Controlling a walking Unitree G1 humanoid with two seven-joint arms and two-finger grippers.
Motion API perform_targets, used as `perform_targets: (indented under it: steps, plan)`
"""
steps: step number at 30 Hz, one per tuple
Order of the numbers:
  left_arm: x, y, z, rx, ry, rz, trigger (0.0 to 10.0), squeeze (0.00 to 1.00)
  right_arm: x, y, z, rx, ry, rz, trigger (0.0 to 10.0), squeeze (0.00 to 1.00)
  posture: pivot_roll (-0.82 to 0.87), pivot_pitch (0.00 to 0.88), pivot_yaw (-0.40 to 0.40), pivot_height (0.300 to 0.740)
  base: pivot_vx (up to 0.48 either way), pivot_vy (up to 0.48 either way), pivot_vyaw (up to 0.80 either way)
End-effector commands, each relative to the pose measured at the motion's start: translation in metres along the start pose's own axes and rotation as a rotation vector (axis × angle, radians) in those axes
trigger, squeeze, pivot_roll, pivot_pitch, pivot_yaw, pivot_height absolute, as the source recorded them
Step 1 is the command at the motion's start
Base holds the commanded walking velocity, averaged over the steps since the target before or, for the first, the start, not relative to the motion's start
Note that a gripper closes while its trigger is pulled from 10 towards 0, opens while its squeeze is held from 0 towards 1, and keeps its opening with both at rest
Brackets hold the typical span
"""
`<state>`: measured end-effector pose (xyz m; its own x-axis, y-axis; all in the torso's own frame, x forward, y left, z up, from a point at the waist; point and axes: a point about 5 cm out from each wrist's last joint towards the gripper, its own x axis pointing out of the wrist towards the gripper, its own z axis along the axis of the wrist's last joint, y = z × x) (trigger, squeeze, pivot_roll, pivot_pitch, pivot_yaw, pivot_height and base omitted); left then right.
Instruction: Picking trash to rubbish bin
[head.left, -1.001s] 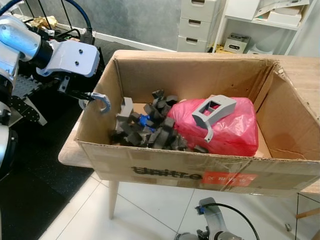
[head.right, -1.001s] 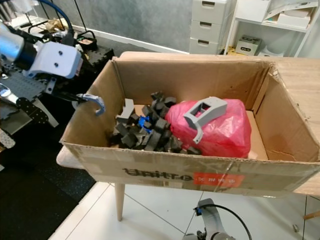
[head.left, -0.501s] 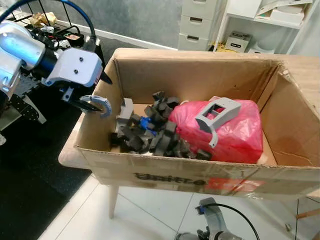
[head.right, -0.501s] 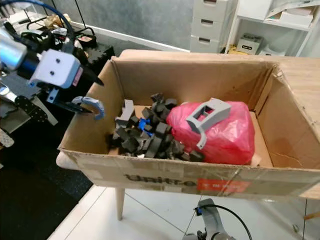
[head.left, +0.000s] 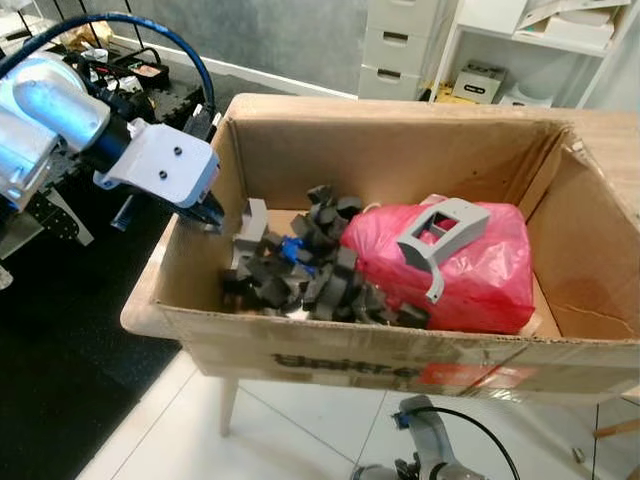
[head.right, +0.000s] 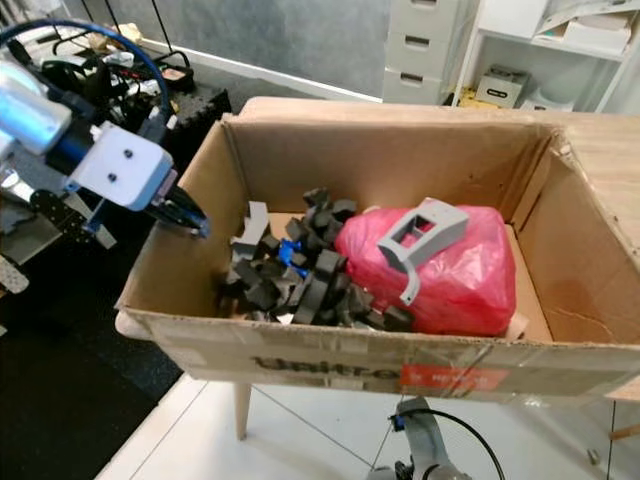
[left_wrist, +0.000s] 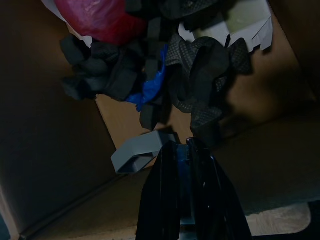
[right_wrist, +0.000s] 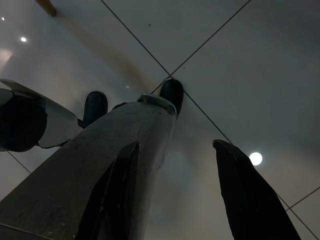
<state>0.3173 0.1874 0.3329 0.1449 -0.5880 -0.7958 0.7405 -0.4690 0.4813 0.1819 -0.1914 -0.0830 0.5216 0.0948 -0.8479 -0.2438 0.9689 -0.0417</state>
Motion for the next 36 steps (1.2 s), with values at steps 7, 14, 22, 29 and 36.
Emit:
perform_targets:
  steps: [7, 14, 22, 29, 36]
  plan:
    - [-0.001, -0.008, -0.001, -0.033, -0.016, -0.029, 0.0, 0.0, -0.002, 0.005, -0.017, 0.017, 0.059, 0.006, 10.0, 0.0, 0.0, 0.121, 0.085, 0.74, 0.0, 0.0, 0.0]
    - [-0.015, 0.018, 0.034, 0.046, -0.301, 0.138, 8.0, 0.0, -0.001, 0.006, -0.016, 0.02, 0.056, 0.006, 10.0, 0.0, 0.0, 0.119, 0.086, 0.74, 0.0, 0.0, 0.0]
    - [-0.05, 0.045, 0.076, 0.131, -0.635, 0.357, 10.0, 0.0, -0.001, 0.008, -0.016, 0.021, 0.052, 0.01, 10.0, 0.0, 0.0, 0.114, 0.087, 0.74, 0.0, 0.0, 0.0]
    - [-0.047, 0.038, 0.082, 0.132, -0.689, 0.308, 10.0, 0.0, -0.001, 0.008, -0.016, 0.018, 0.054, 0.01, 10.0, 0.0, 0.0, 0.11, 0.085, 0.74, 0.0, 0.0, 0.0]
    - [-0.03, 0.037, 0.091, 0.129, -0.739, 0.279, 10.0, 0.0, -0.001, 0.007, -0.016, 0.012, 0.056, 0.01, 10.0, 0.0, 0.0, 0.11, 0.086, 0.74, 0.0, 0.0, 0.0]
